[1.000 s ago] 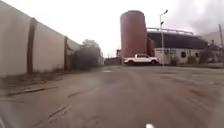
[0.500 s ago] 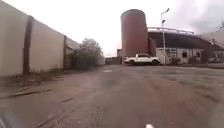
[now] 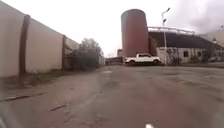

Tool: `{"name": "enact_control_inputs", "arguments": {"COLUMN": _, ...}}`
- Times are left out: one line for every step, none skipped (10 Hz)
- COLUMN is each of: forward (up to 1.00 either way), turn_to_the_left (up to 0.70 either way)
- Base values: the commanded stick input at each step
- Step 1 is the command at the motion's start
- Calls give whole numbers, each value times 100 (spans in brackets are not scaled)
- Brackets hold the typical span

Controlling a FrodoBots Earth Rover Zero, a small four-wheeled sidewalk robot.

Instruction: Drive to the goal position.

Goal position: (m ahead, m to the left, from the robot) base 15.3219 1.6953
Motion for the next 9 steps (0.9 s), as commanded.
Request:
{"name": "enact_control_inputs", "arguments": {"forward": 60, "turn_to_the_left": 2}}
{"name": "enact_control_inputs", "arguments": {"forward": 60, "turn_to_the_left": 5}}
{"name": "enact_control_inputs", "arguments": {"forward": 60, "turn_to_the_left": 9}}
{"name": "enact_control_inputs", "arguments": {"forward": 60, "turn_to_the_left": 11}}
{"name": "enact_control_inputs", "arguments": {"forward": 60, "turn_to_the_left": 11}}
{"name": "enact_control_inputs", "arguments": {"forward": 60, "turn_to_the_left": 11}}
{"name": "enact_control_inputs", "arguments": {"forward": 60, "turn_to_the_left": 11}}
{"name": "enact_control_inputs", "arguments": {"forward": 60, "turn_to_the_left": 11}}
{"name": "enact_control_inputs", "arguments": {"forward": 60, "turn_to_the_left": 11}}
